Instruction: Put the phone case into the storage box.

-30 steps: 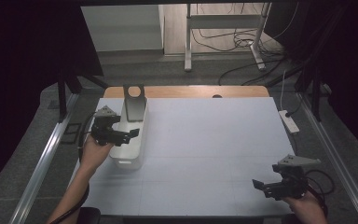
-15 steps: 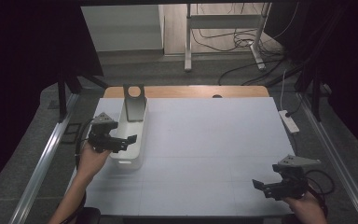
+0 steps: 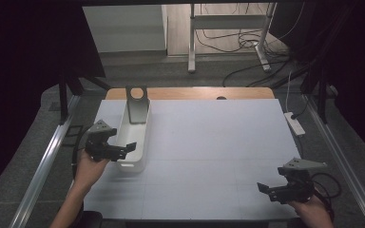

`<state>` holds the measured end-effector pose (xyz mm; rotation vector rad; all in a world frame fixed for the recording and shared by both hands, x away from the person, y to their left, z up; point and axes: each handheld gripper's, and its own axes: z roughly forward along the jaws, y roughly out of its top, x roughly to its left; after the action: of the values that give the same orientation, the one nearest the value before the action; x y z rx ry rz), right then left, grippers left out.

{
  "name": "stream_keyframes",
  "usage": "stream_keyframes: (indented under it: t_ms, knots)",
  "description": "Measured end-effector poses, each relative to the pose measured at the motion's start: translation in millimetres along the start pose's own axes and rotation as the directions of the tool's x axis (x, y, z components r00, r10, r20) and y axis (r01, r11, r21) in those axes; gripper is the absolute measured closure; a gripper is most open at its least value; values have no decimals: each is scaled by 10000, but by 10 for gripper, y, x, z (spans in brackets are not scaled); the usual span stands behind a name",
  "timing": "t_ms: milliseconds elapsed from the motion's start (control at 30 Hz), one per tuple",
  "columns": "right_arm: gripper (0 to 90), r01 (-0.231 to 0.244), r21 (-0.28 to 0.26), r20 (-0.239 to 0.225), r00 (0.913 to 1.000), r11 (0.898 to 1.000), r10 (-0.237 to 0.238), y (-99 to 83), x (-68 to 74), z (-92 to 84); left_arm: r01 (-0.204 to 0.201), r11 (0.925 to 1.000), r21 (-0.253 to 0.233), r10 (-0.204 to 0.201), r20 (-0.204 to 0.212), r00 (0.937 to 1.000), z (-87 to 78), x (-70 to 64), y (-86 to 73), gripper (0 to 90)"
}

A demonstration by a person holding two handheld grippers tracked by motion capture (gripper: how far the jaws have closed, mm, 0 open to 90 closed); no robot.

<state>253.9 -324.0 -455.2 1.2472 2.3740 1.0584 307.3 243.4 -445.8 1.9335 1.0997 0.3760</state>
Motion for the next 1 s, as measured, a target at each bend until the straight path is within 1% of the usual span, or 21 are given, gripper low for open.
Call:
stream_keyframes:
  t_ms: [333, 633, 1000]
  knots:
    - [1, 24, -4, 34, 10000, 10000, -24, -1, 2, -3, -43, 10000, -74, 43, 12, 10000, -118, -60, -88, 7]
    - [2, 25, -8, 35, 10000, 10000, -25, -1, 2, -4, 73, 9998, -198, -73, 26, 10000, -204, -71, -151, 7]
    - [1, 8, -23, 46, 10000, 10000, -7, -2, 2, -6, 203, 9996, -191, -203, -9, 9998, -286, -89, -252, 7]
